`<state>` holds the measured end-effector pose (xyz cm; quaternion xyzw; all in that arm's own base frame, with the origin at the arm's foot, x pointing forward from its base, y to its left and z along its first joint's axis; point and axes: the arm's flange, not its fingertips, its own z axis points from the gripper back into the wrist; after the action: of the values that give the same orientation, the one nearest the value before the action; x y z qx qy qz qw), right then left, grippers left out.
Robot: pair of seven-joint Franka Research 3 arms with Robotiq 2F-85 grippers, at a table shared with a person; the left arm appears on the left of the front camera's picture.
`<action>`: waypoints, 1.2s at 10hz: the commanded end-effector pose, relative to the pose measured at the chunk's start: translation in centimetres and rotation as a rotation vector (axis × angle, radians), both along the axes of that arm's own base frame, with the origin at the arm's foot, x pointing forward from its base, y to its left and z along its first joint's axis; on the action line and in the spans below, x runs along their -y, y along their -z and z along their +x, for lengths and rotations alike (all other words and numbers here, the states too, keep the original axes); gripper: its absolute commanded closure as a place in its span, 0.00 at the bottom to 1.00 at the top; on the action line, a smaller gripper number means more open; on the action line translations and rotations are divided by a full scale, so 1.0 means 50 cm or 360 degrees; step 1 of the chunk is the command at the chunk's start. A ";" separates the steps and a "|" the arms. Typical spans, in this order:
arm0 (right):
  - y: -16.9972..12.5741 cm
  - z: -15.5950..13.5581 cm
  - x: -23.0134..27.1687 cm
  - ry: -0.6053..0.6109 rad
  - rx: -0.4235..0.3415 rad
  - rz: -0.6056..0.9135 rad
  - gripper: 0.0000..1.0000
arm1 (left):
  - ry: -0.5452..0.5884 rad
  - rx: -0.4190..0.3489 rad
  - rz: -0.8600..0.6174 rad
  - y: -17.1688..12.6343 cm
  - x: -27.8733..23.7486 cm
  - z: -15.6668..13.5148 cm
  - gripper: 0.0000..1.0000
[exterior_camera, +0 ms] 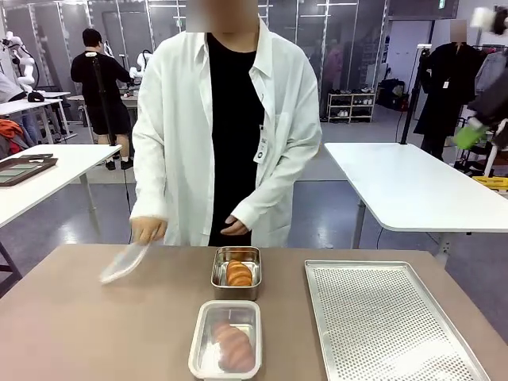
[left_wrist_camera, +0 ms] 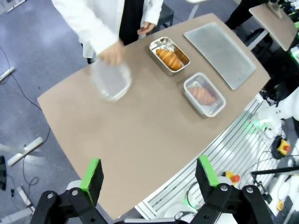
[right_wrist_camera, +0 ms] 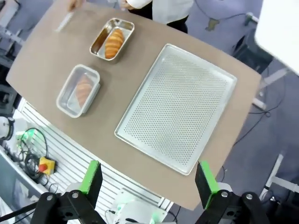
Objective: Place the bread into the airtight container.
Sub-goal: Pick up a Butter Roll and place it into an empty Airtight Container.
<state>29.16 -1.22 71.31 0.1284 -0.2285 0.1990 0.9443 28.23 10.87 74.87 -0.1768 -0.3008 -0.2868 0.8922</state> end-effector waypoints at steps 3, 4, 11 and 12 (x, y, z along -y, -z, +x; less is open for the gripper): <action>0.000 0.000 0.000 0.0000 0.0000 0.0000 0.00 | 0.0034 0.0017 0.0001 -0.002 0.002 -0.002 0.00; 0.000 0.000 0.000 0.0000 0.0000 0.0000 0.00 | 0.0034 0.0017 0.0001 -0.002 0.002 -0.002 0.00; 0.000 0.000 0.000 0.0000 0.0000 0.0000 0.00 | 0.0034 0.0017 0.0001 -0.002 0.002 -0.002 0.00; 0.000 0.000 0.000 0.0000 0.0000 0.0000 0.00 | 0.0034 0.0017 0.0001 -0.002 0.002 -0.002 0.00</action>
<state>29.11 -1.14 71.18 0.1254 -0.2270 0.1972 0.9455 28.24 10.87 74.87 -0.1768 -0.3007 -0.2868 0.8922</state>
